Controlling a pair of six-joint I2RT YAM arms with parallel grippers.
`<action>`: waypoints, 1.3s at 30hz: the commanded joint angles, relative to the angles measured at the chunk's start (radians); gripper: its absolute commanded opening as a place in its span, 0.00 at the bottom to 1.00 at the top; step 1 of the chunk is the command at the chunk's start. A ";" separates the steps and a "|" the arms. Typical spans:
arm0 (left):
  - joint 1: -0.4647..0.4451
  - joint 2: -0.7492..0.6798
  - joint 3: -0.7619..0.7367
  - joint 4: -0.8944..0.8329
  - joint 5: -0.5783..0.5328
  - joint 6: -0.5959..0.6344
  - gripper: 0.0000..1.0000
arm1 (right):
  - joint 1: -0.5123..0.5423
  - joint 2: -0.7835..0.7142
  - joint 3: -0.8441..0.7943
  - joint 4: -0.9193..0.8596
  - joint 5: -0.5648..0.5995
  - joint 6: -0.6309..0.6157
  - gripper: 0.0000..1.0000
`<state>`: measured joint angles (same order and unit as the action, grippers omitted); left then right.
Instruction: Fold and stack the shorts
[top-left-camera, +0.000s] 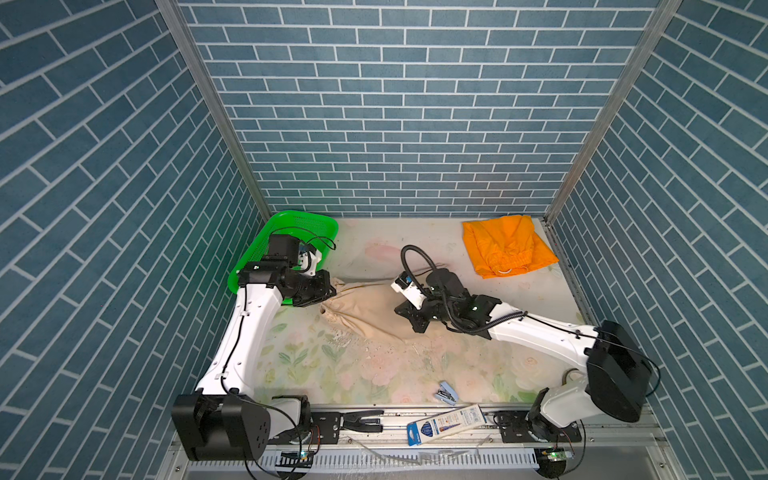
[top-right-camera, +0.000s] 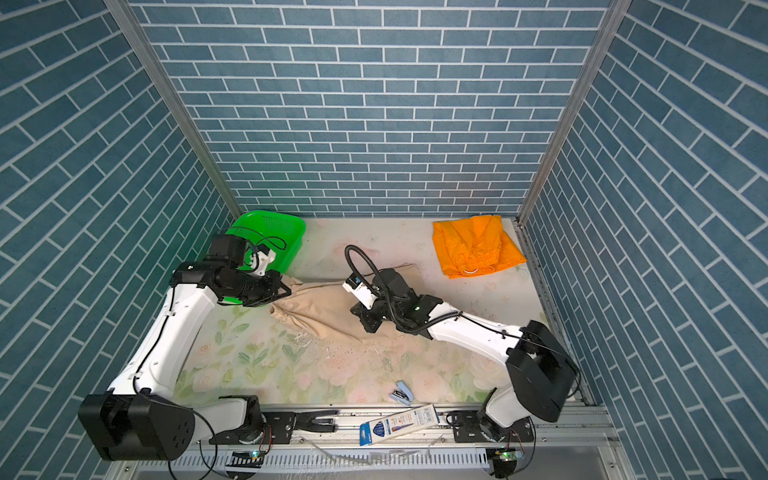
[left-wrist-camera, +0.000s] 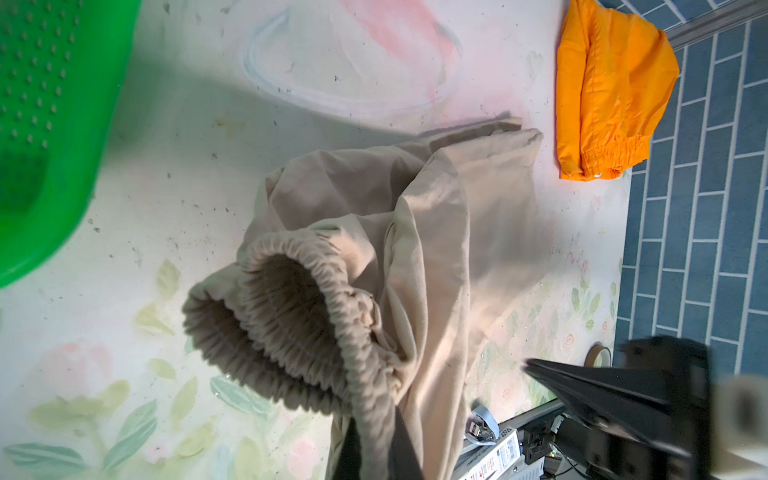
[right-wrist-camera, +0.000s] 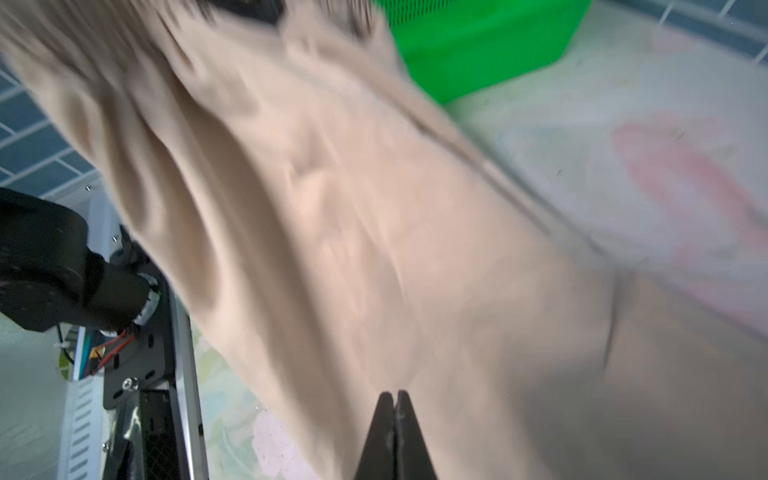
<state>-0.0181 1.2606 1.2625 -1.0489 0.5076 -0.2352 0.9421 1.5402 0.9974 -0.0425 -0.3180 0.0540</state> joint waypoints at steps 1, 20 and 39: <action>-0.002 0.024 0.073 -0.141 -0.040 0.097 0.00 | 0.007 0.109 0.052 -0.078 -0.088 -0.013 0.00; 0.029 0.181 0.272 -0.243 -0.101 0.196 0.00 | 0.121 0.424 0.235 0.110 -0.193 0.122 0.00; -0.066 0.169 0.299 -0.200 -0.048 0.170 0.00 | -0.045 0.689 0.584 0.088 -0.183 0.108 0.00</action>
<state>-0.0681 1.4551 1.5452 -1.2587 0.4335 -0.0566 0.8917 2.1399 1.5150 0.0509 -0.4438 0.1425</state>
